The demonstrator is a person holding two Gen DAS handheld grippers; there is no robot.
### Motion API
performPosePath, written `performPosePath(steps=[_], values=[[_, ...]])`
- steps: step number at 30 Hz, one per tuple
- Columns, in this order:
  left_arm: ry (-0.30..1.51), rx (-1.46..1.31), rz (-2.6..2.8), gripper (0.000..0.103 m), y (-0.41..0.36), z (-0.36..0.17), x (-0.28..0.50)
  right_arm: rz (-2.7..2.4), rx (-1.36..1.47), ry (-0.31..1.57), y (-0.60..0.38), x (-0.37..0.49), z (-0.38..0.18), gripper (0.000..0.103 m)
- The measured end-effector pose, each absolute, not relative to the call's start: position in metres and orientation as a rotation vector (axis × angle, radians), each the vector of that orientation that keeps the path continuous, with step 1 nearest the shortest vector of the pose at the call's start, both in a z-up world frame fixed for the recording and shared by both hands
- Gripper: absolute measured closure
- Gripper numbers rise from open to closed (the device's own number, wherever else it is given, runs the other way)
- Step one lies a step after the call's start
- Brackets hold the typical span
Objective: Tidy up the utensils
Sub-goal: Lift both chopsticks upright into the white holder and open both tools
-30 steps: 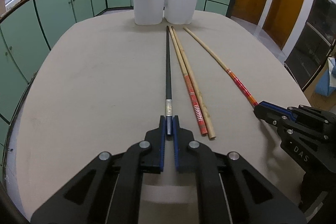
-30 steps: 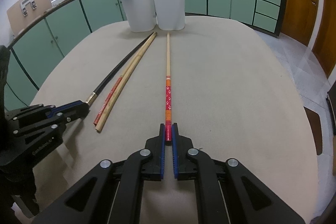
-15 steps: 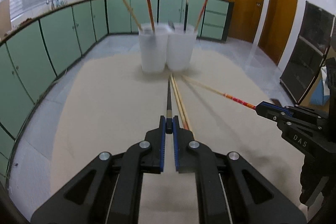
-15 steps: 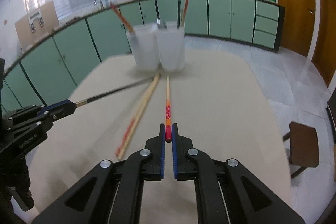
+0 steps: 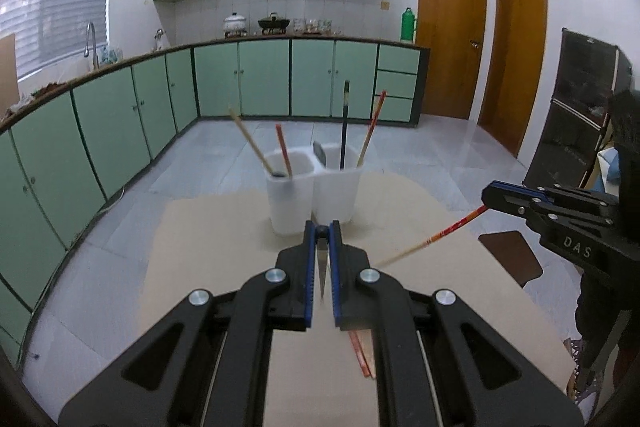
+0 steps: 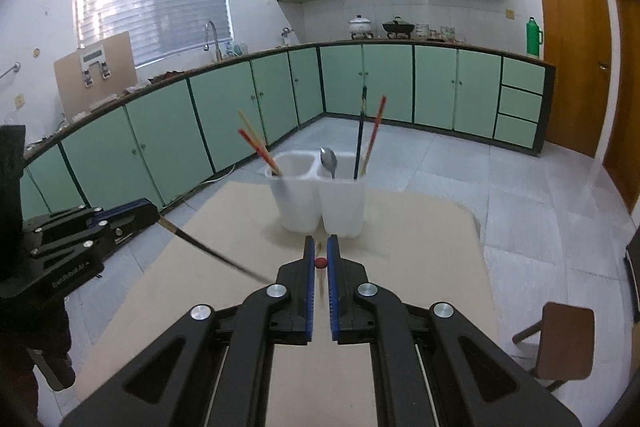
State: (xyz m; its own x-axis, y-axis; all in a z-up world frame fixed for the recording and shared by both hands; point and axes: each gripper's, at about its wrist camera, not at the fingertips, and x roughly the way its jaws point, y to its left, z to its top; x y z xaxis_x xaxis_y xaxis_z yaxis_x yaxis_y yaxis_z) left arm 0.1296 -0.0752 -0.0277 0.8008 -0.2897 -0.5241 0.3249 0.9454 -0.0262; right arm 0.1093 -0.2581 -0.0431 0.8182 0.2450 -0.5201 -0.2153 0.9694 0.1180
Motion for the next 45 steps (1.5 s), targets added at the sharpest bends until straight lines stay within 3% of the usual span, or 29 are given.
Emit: performPosePath(steps=[11,25,31,41,44,45], values=[[0.486,0.055,-0.406,0.097,-0.087,0.011,0.157,0.301,0.027,0.527,-0.259,0.145,0.006,0.097],[0.237,0.062,-0.336,0.097,-0.116,0.088,0.243,0.245,0.066,0.319,-0.273,0.223,0.089,0.097],[0.265,0.016,-0.287,0.097,-0.116,0.068,0.293,0.200,0.088,0.347,-0.270,0.277,0.069,0.097],[0.457,-0.012,-0.240,0.095,-0.097,0.007,0.347,0.185,0.042,0.477,-0.252,0.320,0.015,0.096],[0.454,0.002,-0.234,0.087,-0.090,0.009,0.343,0.176,0.040,0.494,-0.255,0.318,0.008,0.087],[0.447,-0.001,-0.235,0.083,-0.088,0.012,0.340,0.166,0.042,0.488,-0.258,0.314,0.008,0.079]])
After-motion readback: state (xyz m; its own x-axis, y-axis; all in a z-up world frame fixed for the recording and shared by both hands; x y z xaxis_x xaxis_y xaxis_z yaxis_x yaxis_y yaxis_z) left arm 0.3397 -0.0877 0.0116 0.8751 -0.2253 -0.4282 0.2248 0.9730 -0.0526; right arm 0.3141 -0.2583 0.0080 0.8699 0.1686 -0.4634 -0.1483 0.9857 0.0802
